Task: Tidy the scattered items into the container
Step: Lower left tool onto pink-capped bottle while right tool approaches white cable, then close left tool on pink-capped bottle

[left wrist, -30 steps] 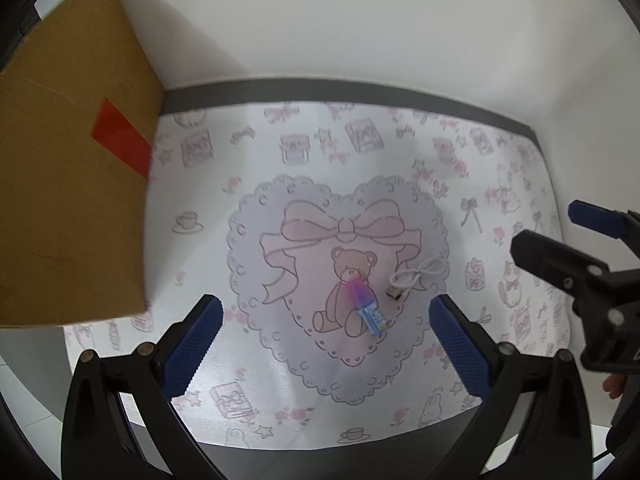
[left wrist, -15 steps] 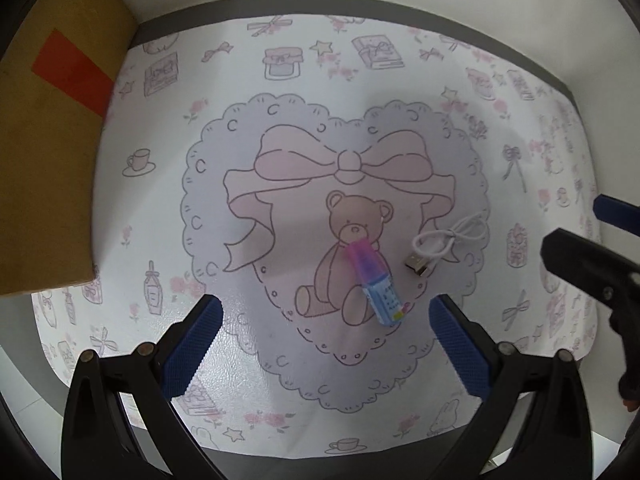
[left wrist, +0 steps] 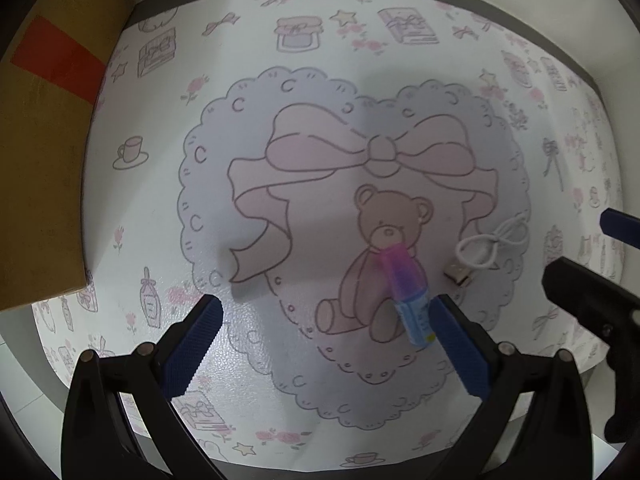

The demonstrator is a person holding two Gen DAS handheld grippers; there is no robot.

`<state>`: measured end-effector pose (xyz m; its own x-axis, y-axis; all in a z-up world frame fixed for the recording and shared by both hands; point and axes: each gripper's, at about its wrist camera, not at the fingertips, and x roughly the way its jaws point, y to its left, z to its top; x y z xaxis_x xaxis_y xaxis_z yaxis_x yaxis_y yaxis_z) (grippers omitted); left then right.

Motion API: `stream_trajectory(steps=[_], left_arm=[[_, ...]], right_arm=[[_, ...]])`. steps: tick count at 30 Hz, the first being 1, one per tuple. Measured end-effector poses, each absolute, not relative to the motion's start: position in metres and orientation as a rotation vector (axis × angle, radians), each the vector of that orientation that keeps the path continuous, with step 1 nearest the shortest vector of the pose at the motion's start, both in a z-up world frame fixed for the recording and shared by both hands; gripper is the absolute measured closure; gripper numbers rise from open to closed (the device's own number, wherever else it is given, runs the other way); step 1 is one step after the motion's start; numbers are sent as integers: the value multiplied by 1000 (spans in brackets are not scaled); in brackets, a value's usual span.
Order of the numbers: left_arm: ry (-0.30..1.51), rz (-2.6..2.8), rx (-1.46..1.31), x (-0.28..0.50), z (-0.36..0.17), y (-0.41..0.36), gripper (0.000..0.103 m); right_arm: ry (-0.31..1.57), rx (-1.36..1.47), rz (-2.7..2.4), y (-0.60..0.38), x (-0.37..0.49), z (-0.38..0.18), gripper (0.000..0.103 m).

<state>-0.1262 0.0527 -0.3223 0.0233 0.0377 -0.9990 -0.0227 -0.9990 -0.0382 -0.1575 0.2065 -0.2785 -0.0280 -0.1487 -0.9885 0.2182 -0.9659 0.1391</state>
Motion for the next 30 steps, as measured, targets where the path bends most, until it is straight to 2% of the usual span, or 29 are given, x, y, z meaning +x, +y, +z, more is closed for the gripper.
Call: stream_trajectory(steps=[12, 13, 21, 27, 29, 30], left_arm=[[-32, 2114, -2239, -127, -332, 42, 1], [-31, 2108, -2237, -127, -332, 42, 6], [77, 2124, -2186, -127, -325, 49, 31], [94, 2140, -2145, -129, -318, 46, 66], [78, 2144, -2138, -130, -316, 43, 84], [71, 2137, -2141, -131, -316, 41, 84]], right_arm=[[61, 2033, -2041, 191, -161, -296, 0], [60, 2036, -2041, 190, -161, -297, 0], [41, 2085, -2016, 184, -160, -310, 0], [25, 2116, -2025, 182, -161, -318, 0], [16, 2129, -2018, 181, -161, -322, 0], [16, 2134, -2012, 179, -161, -324, 0]])
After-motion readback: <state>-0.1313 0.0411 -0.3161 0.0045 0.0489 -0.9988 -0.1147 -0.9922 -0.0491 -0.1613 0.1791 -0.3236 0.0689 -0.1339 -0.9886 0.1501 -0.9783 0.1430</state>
